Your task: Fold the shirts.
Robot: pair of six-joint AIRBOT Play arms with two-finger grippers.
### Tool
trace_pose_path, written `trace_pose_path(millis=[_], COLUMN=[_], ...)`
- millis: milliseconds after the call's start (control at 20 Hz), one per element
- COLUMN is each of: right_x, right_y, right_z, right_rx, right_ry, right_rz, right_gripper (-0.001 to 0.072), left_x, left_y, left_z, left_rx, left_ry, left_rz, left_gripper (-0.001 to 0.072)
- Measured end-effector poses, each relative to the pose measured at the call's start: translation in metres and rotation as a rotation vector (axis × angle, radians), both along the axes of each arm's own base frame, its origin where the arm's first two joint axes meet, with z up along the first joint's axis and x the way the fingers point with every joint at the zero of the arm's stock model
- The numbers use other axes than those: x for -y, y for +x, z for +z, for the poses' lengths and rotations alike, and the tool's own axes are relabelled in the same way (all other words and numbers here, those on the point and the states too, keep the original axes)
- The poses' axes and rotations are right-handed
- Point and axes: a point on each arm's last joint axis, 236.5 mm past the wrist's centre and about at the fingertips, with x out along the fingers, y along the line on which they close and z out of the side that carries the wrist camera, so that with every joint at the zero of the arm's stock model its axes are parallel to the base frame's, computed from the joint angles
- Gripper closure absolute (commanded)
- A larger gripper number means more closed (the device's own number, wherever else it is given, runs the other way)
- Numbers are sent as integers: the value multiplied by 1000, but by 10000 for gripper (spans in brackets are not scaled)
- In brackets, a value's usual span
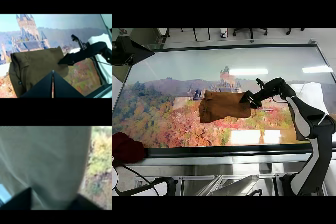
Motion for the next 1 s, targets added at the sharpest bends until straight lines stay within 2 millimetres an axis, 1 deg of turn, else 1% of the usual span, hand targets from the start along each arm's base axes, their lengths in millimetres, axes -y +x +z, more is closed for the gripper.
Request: trace_pose_path(millis=[50,150,200,250,350,450,550,600,650,700,750,800,900,1000], right_x=[-3,-8,-10,-11,-6,13,48,69,95,121,148,180,239,296], right_y=[0,6,9,14,33,58,83,93,104,112,118,124,128,125], right_z=[-5,-1,5,18,65,130,205,235,263,284,301,313,322,322], right_rx=[2,30,47,74,177,316,473,534,594,639,676,704,730,735], right_ry=[-3,4,9,17,43,56,61,55,43,32,23,8,-29,-62], right_rz=[3,0,1,2,-16,-66,-159,-220,-292,-362,-433,-505,-623,-722], right_gripper=[688,689,690,690,690,689,689,689,689,689,689,689,689,689], left_x=[0,0,0,0,1,1,1,1,1,1,1,1,1,2], left_y=[0,0,-1,-1,-3,-4,-4,-5,-5,-5,-5,-6,-7,-9], left_z=[0,0,0,-1,-2,-3,-3,-4,-4,-4,-4,-5,-6,-7], left_rx=[-1,-2,-2,-6,-12,-15,-18,-19,-19,-21,-22,-25,-29,-36], left_ry=[1,1,1,2,5,6,7,8,8,9,10,11,13,15], left_rz=[-1,-1,-2,-4,-9,-11,-13,-14,-14,-15,-17,-18,-22,-27], left_gripper=[688,688,687,688,688,687,688,688,688,688,687,688,687,688])
